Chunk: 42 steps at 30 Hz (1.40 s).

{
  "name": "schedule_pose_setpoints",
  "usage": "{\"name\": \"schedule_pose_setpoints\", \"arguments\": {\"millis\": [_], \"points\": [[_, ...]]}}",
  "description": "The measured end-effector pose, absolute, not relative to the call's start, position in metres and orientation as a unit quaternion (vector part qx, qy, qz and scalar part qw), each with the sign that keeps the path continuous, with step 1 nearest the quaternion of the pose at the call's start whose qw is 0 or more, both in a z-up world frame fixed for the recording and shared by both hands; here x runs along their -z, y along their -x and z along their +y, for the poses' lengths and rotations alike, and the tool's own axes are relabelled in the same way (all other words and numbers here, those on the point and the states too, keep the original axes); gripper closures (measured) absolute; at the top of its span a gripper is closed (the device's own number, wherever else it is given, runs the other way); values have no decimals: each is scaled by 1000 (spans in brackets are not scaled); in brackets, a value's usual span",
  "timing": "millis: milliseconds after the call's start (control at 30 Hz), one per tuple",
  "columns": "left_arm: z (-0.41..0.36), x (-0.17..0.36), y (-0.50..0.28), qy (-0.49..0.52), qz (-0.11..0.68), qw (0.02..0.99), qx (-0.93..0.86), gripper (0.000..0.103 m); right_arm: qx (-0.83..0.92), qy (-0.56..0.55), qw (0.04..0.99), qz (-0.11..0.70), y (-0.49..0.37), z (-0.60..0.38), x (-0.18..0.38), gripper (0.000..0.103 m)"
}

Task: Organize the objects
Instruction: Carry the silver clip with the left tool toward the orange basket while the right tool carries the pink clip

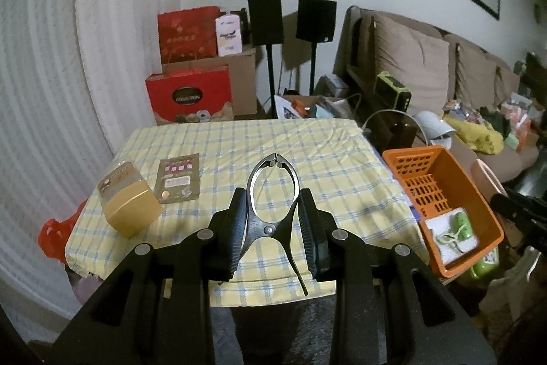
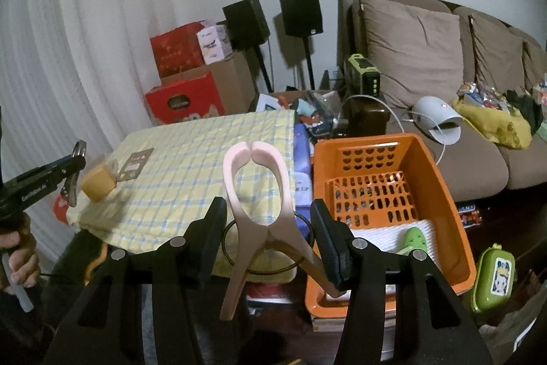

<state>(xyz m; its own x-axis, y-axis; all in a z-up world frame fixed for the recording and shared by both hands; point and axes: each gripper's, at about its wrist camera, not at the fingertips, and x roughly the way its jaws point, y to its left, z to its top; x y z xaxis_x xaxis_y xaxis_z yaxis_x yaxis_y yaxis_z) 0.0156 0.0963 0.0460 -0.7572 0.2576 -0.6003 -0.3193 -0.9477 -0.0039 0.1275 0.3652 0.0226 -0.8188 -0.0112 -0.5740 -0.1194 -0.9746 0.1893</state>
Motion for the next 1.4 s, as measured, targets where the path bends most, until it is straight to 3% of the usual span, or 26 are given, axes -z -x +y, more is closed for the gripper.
{"name": "schedule_pose_setpoints", "arguments": {"millis": [733, 1400], "points": [[137, -83, -44, 282, 53, 209, -935, 75, -947, 293, 46, 124, -134, 384, -26, 51], [173, -77, -60, 278, 70, 244, -927, 75, -946, 274, 105, 135, -156, 427, -40, 51]]}}
